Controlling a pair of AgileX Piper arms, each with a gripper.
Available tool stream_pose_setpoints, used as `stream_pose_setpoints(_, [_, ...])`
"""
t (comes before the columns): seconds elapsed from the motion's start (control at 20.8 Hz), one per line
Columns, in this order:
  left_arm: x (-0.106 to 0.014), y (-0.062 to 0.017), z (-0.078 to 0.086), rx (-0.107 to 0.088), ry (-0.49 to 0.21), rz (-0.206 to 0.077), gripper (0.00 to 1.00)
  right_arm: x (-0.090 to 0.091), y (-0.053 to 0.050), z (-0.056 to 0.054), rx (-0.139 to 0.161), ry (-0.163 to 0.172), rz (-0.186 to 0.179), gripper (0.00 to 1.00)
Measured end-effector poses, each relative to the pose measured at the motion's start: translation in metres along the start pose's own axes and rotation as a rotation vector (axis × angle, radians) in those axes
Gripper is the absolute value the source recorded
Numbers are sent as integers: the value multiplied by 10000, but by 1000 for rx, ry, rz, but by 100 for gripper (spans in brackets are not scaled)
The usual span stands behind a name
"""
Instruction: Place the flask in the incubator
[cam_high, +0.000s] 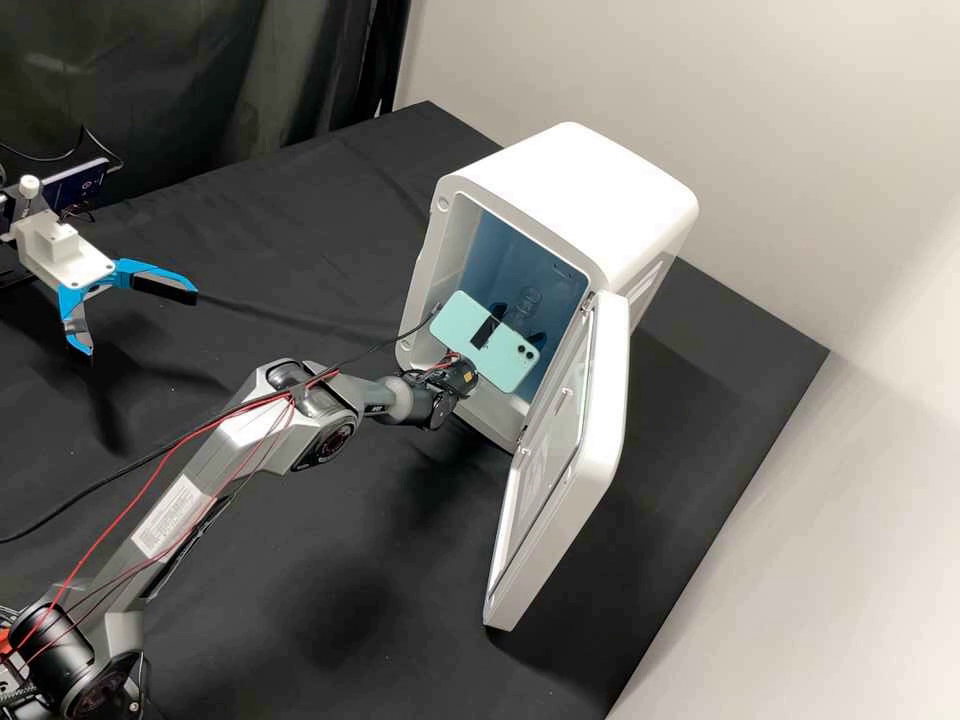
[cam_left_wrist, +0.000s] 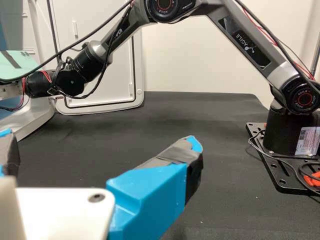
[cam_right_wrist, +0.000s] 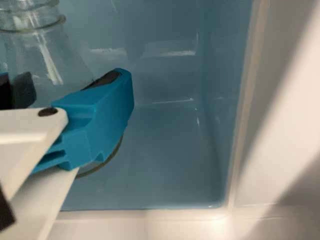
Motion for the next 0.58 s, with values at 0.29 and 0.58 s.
stream_pose_setpoints(0.29, [0, 0, 0, 0, 0, 0, 100, 20, 8, 83, 14, 8, 10, 0])
stream_pose_setpoints(0.58, [0, 0, 0, 0, 0, 0, 100, 19, 16, 91, 27, 7, 10, 0])
